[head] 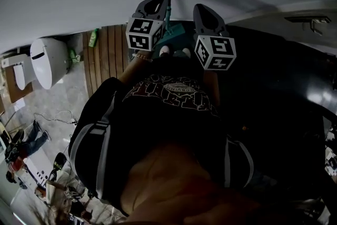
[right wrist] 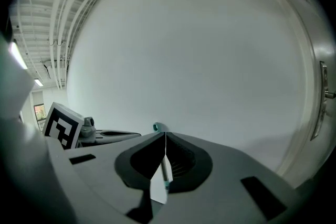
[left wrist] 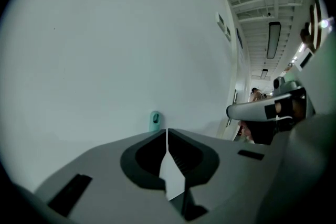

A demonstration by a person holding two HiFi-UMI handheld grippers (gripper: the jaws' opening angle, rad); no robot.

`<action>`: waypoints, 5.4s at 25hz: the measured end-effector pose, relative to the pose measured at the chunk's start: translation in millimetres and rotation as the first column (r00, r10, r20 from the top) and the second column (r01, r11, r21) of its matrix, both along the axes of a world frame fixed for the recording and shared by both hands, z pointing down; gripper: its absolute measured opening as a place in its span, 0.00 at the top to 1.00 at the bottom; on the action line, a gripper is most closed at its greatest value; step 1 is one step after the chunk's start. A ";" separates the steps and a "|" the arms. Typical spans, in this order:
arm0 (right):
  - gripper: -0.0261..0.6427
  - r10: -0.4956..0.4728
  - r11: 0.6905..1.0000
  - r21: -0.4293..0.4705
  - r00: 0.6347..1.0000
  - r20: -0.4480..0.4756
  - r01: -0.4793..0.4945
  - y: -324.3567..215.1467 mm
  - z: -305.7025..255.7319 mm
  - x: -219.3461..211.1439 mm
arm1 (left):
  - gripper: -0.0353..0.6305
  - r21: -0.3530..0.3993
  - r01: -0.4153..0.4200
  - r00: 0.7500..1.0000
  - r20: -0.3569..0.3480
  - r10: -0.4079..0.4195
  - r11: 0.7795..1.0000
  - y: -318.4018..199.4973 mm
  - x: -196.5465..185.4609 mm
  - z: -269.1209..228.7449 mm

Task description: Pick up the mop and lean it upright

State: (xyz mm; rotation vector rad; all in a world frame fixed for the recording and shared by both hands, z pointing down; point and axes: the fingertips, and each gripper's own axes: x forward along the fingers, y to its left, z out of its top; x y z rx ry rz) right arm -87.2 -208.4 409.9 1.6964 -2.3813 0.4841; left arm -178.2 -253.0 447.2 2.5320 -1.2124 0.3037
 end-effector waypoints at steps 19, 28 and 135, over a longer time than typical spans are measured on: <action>0.93 -0.048 0.997 -0.066 0.998 -0.035 0.045 -33.3 7.1 56.8 | 0.71 -0.033 0.143 0.985 0.102 -0.139 0.989 -55.8 24.6 40.3; 0.93 -0.023 0.997 -0.072 0.999 -0.040 0.020 -32.8 8.2 80.9 | 0.72 -0.019 0.190 0.974 0.132 -0.186 0.982 -66.4 29.6 49.6; 0.93 0.231 0.973 -0.004 0.972 -0.035 -0.231 34.1 3.0 91.1 | 0.73 0.107 -0.242 0.969 -0.025 0.246 0.964 54.8 37.5 -99.0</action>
